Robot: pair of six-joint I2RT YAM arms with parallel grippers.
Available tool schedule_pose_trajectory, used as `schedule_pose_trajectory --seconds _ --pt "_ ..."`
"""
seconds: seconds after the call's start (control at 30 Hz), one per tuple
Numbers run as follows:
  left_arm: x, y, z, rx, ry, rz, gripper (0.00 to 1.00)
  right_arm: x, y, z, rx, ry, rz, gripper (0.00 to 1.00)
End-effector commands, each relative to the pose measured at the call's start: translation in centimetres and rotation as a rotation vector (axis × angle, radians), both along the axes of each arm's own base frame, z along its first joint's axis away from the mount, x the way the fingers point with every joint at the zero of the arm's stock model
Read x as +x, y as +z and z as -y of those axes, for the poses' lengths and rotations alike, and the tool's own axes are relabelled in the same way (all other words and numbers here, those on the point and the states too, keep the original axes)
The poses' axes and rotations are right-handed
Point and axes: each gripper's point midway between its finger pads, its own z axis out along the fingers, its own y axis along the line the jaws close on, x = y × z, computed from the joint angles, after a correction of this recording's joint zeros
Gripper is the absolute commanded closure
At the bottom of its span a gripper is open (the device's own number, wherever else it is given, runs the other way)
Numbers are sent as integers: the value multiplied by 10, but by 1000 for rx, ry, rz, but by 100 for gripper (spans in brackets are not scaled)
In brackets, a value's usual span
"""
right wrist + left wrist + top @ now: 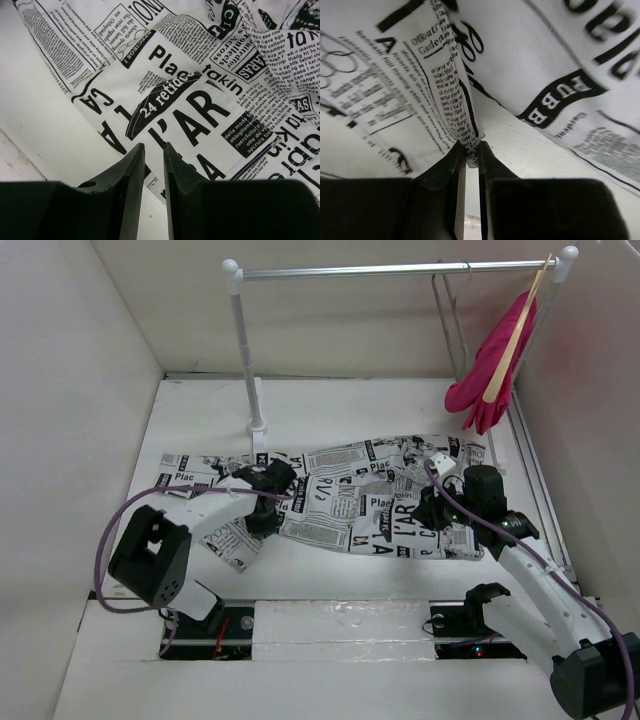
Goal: Place the trousers on the hanger
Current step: Flatten out the trousers at the center of the board.
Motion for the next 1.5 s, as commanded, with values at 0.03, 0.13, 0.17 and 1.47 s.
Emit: schedule_pose_trajectory --seconds 0.03,0.13,0.17,1.47 --pt "65 94 -30 -68 143 306 100 12 20 -6 32 21 71 73" --pt "99 150 -69 -129 278 497 100 14 16 -6 20 26 59 72" --pt "107 160 -102 -137 373 534 100 15 17 -5 17 26 58 72" --pt "131 91 -231 -171 712 535 43 15 26 51 -143 -261 43 99"
